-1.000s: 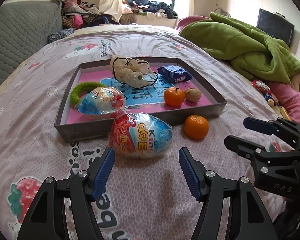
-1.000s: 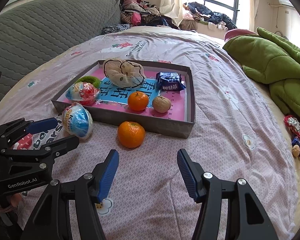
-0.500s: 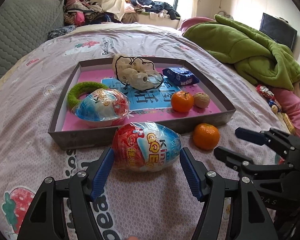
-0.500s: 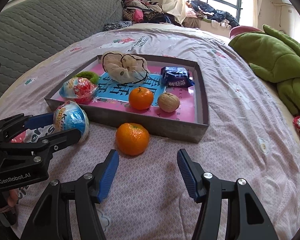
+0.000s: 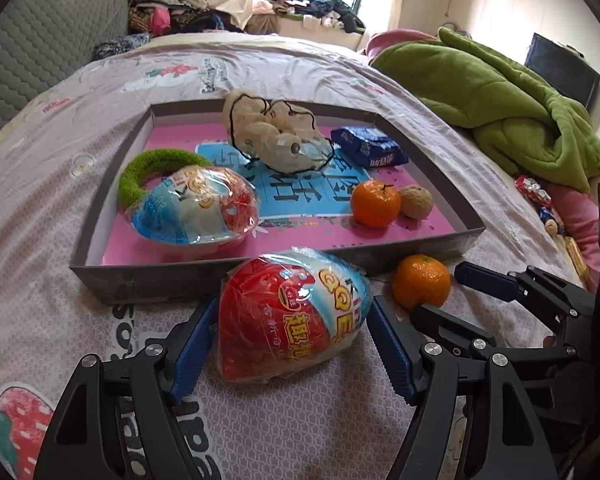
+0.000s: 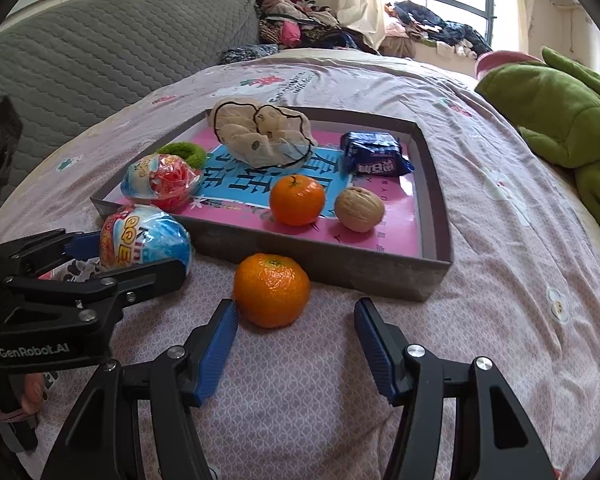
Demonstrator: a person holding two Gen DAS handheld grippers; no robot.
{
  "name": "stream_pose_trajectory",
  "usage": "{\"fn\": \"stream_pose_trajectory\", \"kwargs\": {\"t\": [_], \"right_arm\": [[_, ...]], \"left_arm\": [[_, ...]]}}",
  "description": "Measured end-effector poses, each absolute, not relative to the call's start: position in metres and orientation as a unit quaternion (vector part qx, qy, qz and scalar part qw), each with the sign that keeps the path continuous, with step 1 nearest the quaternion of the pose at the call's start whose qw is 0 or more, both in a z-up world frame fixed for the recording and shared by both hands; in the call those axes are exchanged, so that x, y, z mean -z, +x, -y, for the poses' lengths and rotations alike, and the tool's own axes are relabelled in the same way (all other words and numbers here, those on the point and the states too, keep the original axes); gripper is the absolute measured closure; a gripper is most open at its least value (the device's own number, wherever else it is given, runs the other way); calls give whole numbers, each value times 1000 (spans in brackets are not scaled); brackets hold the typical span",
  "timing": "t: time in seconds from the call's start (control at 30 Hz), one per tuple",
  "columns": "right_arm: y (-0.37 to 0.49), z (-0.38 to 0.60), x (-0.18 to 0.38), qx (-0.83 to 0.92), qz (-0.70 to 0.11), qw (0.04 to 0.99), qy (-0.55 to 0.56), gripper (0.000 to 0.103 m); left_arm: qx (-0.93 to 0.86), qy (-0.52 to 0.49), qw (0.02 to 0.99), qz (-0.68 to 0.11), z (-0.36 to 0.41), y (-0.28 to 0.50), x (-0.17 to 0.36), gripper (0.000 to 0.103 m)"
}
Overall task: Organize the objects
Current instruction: 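Close the left tool on the large Kinder egg while the right tool grasps the mandarin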
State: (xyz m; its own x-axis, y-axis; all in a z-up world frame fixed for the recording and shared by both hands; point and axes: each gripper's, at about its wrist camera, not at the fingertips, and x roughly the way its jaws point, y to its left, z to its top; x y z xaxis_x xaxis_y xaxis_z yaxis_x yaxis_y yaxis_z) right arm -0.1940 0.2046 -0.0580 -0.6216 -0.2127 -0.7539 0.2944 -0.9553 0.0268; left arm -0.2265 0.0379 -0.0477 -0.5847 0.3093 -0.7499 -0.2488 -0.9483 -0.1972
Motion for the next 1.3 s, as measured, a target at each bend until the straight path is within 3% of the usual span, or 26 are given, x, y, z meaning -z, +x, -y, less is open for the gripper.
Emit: {"fn": "stream_pose_trajectory", "kwargs": {"t": [0.2, 0.33, 0.53, 0.63, 1.3], "right_arm": [[-200, -203, 61, 898, -49, 154, 410, 43], [-204, -202, 61, 897, -47, 164, 407, 43], [-209, -204, 61, 897, -36, 171, 405, 51], [-208, -203, 60, 896, -34, 187, 402, 62], [-188, -210, 38, 906, -18, 186, 380, 62]], "left_arm": [[-885, -434, 163, 49, -33, -231, 51, 27], [-882, -438, 164, 54, -30, -235, 51, 32], [-882, -440, 158, 62, -25, -237, 51, 43], [-883, -439, 155, 64, -24, -236, 50, 43], [-904, -401, 133, 62, -16, -213, 16, 44]]}}
